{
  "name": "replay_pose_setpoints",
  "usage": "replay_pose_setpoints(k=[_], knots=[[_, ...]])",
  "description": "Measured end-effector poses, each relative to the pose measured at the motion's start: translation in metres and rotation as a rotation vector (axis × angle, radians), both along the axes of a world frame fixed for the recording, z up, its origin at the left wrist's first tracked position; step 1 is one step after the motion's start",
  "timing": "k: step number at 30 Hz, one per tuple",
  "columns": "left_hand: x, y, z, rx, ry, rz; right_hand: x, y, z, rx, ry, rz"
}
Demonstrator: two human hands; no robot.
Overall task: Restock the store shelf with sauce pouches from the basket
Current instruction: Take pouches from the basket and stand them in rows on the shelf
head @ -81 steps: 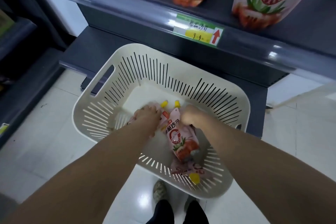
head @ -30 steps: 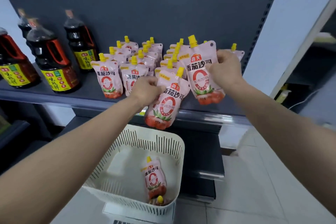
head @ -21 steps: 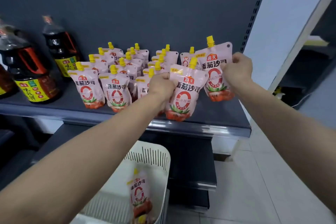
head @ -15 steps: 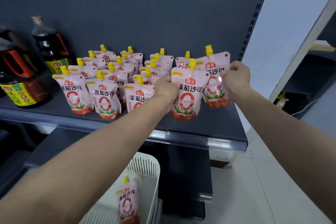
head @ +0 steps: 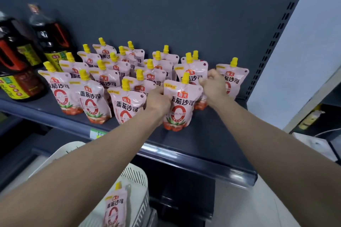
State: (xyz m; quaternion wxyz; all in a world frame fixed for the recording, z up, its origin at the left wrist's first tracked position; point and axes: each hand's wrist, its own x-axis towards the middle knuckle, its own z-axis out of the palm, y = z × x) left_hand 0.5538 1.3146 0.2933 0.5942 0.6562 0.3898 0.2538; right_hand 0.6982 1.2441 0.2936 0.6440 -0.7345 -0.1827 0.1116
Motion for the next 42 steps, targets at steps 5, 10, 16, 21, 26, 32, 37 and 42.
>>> replay_pose_setpoints(k=[5, 10, 16, 21, 26, 32, 37, 42], knots=[[0.007, 0.005, -0.011, 0.007, 0.002, 0.027, 0.014, 0.002, -0.024, -0.012, 0.088, 0.095], [0.016, 0.005, -0.013, 0.004, 0.03, -0.014, 0.032, -0.011, -0.023, -0.148, -0.018, 0.301], [0.025, 0.008, -0.016, 0.007, 0.058, 0.013, 0.04, -0.013, -0.021, -0.373, -0.2, 0.317], [0.032, 0.005, -0.018, -0.02, -0.006, 0.043, 0.044, 0.007, -0.025, -0.356, -0.297, 0.214], [0.039, 0.008, -0.02, 0.0, -0.011, 0.071, 0.048, 0.013, -0.025, -0.374, -0.331, 0.266], [0.048, 0.009, -0.018, 0.002, -0.009, 0.073, 0.052, 0.006, -0.021, -0.41, -0.28, 0.324], [0.056, 0.009, -0.014, 0.013, 0.002, 0.082, 0.052, 0.0, -0.015, -0.405, -0.273, 0.314], [0.058, 0.009, -0.011, 0.041, 0.037, 0.08, 0.044, -0.01, -0.005, -0.407, -0.396, 0.193]])
